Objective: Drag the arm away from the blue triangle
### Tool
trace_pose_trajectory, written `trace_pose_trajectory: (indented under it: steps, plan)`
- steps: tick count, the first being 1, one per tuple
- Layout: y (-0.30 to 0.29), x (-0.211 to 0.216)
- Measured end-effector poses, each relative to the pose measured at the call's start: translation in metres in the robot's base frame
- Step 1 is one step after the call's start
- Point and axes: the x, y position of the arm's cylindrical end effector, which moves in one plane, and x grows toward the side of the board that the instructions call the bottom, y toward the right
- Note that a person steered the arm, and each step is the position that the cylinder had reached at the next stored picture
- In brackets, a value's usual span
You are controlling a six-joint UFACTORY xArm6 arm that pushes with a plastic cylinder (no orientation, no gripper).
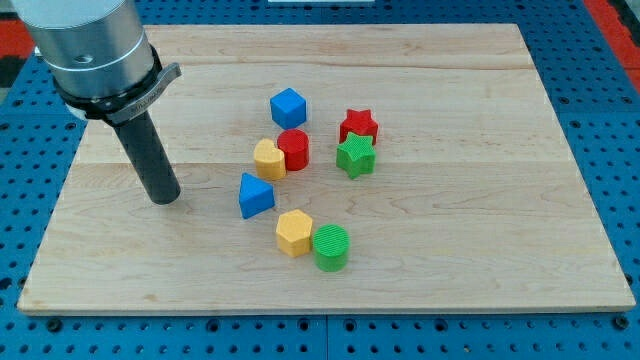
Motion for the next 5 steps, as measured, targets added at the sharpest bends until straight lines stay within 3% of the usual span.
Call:
trace_pose_trajectory:
  steps: [5]
  plan:
    - [-0.027,-0.031]
